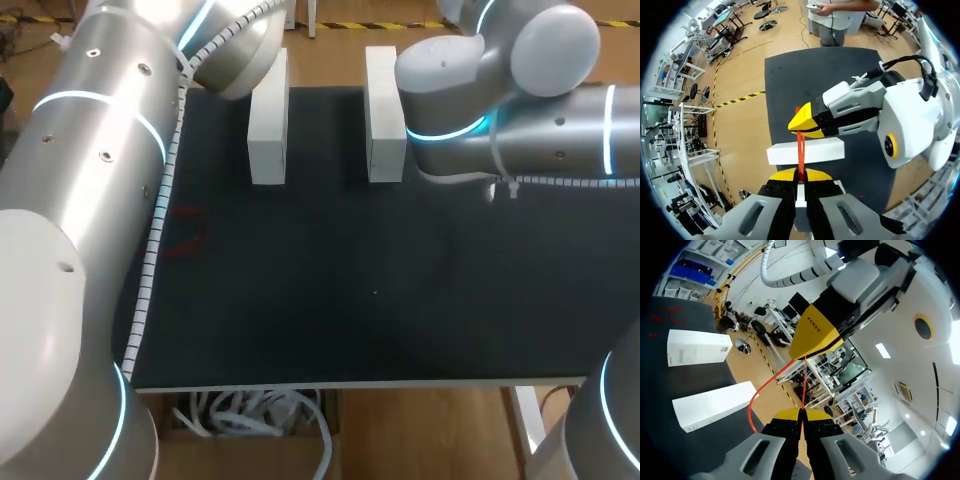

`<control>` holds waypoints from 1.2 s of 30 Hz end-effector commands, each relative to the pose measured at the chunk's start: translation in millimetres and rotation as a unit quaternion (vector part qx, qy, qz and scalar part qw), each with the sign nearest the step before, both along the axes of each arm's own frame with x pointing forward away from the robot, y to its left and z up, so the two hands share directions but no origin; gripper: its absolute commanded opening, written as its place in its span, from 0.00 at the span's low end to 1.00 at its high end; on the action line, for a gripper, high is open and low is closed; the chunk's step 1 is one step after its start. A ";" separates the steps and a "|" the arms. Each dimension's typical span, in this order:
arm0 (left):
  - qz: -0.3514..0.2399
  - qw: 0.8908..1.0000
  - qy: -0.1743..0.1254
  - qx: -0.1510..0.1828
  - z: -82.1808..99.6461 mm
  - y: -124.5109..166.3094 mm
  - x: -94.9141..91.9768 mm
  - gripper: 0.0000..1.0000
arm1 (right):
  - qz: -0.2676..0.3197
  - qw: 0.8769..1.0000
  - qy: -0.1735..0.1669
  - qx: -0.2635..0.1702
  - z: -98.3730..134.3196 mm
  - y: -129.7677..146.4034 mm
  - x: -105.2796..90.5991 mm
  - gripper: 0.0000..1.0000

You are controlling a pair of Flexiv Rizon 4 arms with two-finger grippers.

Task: Grab the tape and strap the tape.

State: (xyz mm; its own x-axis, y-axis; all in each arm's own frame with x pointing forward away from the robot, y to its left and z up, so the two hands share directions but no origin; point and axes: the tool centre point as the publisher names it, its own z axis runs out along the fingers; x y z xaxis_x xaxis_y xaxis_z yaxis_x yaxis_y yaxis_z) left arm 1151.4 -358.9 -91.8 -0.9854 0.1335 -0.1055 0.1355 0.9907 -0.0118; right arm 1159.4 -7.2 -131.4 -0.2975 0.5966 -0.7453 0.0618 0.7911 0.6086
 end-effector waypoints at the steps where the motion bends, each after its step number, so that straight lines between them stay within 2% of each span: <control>1: -0.001 0.979 0.200 0.043 4.0 -4.4 5.3 0.00 | 0.002 1.000 0.004 0.001 3.1 -2.0 -1.9 0.00; 26: -0.001 0.979 0.200 0.043 4.0 -4.4 5.3 0.00 | -0.015 1.000 -0.004 -0.008 1.1 -12.3 0.3 0.00; 36: -0.001 0.979 0.200 0.043 4.0 -4.4 5.3 0.00 | -0.014 1.000 -0.007 -0.011 2.0 -6.9 1.8 0.00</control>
